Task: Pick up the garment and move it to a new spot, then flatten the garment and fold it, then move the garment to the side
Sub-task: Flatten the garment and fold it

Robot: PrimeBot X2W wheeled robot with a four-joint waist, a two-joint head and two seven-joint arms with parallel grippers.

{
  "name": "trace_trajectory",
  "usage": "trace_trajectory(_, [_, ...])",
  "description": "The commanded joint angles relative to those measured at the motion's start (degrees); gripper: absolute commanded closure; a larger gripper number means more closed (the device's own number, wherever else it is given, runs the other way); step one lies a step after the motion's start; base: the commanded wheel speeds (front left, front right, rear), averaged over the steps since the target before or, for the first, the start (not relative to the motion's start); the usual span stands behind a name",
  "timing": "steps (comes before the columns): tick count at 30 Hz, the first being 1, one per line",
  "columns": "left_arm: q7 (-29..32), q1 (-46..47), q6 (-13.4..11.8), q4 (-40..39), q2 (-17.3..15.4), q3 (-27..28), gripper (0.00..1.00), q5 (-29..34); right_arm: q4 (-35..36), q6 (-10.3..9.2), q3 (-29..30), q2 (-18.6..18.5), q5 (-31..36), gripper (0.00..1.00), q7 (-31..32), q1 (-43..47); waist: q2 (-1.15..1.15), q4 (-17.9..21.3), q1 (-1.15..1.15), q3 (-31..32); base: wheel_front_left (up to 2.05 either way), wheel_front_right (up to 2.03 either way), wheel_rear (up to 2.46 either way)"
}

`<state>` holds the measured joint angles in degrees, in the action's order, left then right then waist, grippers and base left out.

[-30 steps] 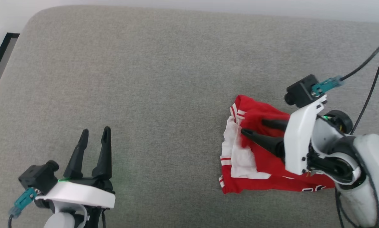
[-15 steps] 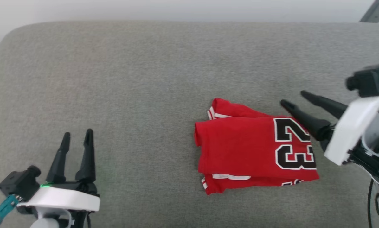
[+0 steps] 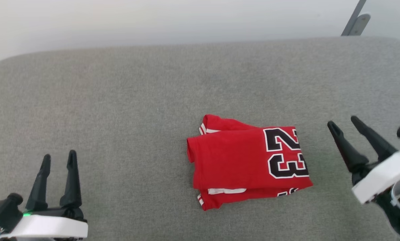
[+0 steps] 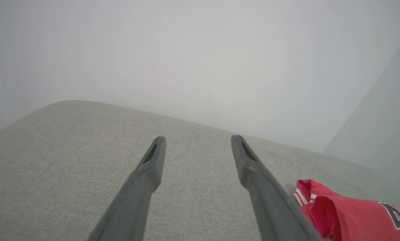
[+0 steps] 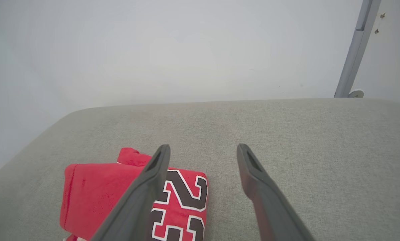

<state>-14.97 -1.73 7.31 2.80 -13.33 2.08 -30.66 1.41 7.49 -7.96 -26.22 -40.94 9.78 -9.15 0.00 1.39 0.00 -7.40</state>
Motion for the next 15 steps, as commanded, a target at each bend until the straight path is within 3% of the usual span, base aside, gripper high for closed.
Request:
trace_trajectory(1, [-0.3, -1.0, 0.2, -0.4, 0.2, 0.5, 0.00, 0.7, -0.5, 0.00, -0.3, 0.7, 0.1, 0.00, -2.1, 0.9, 0.00, 0.6, 0.00, 1.1, 0.00, 0.00, 0.00])
trace_trajectory(10, [-0.3, -5.2, 0.2, -0.9, 1.3, 2.5, 0.00, 3.2, -8.2, 0.00, -1.5, -0.1, 3.3, 0.00, -17.9, 5.0, 0.00, 1.2, 0.00, 4.6, 0.00, 0.00, 0.00])
trace_trajectory(15, [-0.3, -7.1, 0.2, -1.2, 1.5, 2.6, 0.00, 4.2, -12.2, 0.00, -2.1, 0.3, 3.4, 0.00, -22.6, 6.4, 0.00, 0.7, 0.00, 6.1, 0.00, 0.00, 0.00])
